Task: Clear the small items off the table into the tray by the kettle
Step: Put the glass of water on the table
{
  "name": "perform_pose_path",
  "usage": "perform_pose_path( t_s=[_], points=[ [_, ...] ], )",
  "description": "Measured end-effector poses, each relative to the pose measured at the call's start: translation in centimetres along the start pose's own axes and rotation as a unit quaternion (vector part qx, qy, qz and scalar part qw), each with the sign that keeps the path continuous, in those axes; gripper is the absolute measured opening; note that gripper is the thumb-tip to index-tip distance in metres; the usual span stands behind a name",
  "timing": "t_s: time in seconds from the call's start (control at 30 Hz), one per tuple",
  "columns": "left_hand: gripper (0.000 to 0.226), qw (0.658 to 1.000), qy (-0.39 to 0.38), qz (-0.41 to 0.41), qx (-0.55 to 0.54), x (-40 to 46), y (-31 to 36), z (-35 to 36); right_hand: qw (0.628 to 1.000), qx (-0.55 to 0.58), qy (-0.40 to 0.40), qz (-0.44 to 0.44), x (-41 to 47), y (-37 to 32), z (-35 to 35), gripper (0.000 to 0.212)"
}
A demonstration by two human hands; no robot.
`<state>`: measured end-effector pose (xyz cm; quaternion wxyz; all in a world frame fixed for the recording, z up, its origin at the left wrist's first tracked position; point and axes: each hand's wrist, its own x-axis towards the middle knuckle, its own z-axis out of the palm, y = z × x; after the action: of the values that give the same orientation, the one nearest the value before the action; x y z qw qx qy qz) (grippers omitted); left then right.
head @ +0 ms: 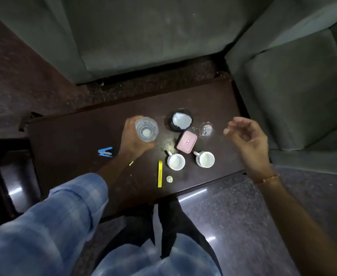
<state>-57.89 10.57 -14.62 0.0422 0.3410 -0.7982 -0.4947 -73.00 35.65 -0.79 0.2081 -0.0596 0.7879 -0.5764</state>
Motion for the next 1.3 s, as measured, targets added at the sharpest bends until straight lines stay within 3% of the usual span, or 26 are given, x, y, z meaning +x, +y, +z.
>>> perform_pose_path(
  t_s=[0.23, 0.53, 0.8, 0.87, 1.03, 1.3],
  points=[
    [0.051, 0.999, 0.009, -0.006, -0.041, 3.0, -2.9, 2.9, 0.998, 0.036, 0.008, 0.054, -1.0, 6.4, -1.4, 0.035],
    [0.077, 0.997, 0.015, -0.05, -0.056, 3.7, -5.2, 5.1, 0.996, 0.045, 0.009, 0.073, -0.2, 6.7, 0.1, 0.04],
    [0.074, 0.996, -0.022, -0.069, -0.045, 4.5, -7.0, 6.3, 0.995, 0.075, 0.003, 0.057, 1.5, 5.3, 1.0, 0.04],
    [0.081, 0.997, -0.017, -0.065, -0.049, 4.1, -7.1, 6.3, 0.995, 0.078, 0.0, 0.06, 1.8, 5.1, 1.4, 0.04],
    [0.126, 0.998, -0.026, -0.043, -0.027, 3.0, -6.4, 5.5, 0.996, 0.074, -0.014, 0.057, 2.1, 4.5, 2.7, 0.039],
    [0.123, 0.999, -0.039, -0.014, 0.017, 0.9, -5.7, 1.2, 0.994, 0.064, -0.05, 0.069, 1.6, 3.9, 5.6, 0.042]
  ],
)
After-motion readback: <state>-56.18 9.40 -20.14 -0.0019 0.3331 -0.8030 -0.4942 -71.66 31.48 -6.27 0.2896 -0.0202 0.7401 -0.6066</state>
